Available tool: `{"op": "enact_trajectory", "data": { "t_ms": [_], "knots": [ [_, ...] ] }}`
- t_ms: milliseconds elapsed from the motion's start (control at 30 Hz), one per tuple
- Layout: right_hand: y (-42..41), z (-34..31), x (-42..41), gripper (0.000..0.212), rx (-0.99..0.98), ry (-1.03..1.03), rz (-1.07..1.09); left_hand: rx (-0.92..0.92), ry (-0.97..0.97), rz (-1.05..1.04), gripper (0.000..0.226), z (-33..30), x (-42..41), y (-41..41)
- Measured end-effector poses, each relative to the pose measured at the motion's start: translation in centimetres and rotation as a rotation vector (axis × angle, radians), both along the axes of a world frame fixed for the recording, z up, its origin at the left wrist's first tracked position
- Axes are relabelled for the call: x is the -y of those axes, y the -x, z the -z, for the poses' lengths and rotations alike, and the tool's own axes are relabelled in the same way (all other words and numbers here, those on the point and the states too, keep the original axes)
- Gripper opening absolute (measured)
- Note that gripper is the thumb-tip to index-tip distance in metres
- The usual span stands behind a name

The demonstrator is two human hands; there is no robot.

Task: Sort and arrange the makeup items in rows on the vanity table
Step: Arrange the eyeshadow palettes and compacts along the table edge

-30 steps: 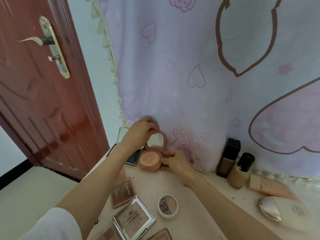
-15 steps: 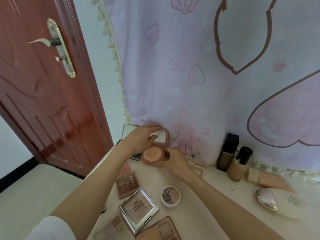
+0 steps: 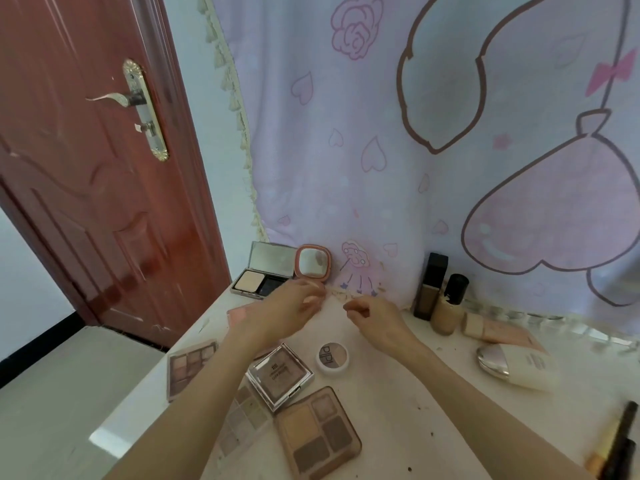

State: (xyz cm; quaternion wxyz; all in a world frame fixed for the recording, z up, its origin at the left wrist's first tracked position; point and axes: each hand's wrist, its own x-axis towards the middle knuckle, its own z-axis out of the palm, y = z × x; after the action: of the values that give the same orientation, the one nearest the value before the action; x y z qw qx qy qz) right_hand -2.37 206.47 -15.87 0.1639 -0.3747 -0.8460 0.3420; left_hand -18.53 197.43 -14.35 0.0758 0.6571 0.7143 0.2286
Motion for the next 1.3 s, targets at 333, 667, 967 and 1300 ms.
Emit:
{"op": "enact_trajectory", "data": {
  "t_ms": [333,667,967,1300],
  "knots": [
    [-4.0,1.7,3.6,0.031,0.065,0.170,-0.041,-0.125,0.257,-0.004,0.050,1.5,3.0,-4.3],
    [-5.1,1.5,4.7,0.031,0.012,0.207,0.001,-0.106,0.234,0.013,0.052,1.5,2.5,-5.9],
    [-6.6,-2.2,6.0,0.038,-0.704,1.147,-0.038,0.468,-0.185,0.007,0.037,-2.5,5.7,-8.1],
    [-7.6,-5.5,7.0,0.050,-0.848,1.143,-0.233,0.102,-0.329,0.105,0.039,-6.0,7.5,-10.5]
  ]
}}
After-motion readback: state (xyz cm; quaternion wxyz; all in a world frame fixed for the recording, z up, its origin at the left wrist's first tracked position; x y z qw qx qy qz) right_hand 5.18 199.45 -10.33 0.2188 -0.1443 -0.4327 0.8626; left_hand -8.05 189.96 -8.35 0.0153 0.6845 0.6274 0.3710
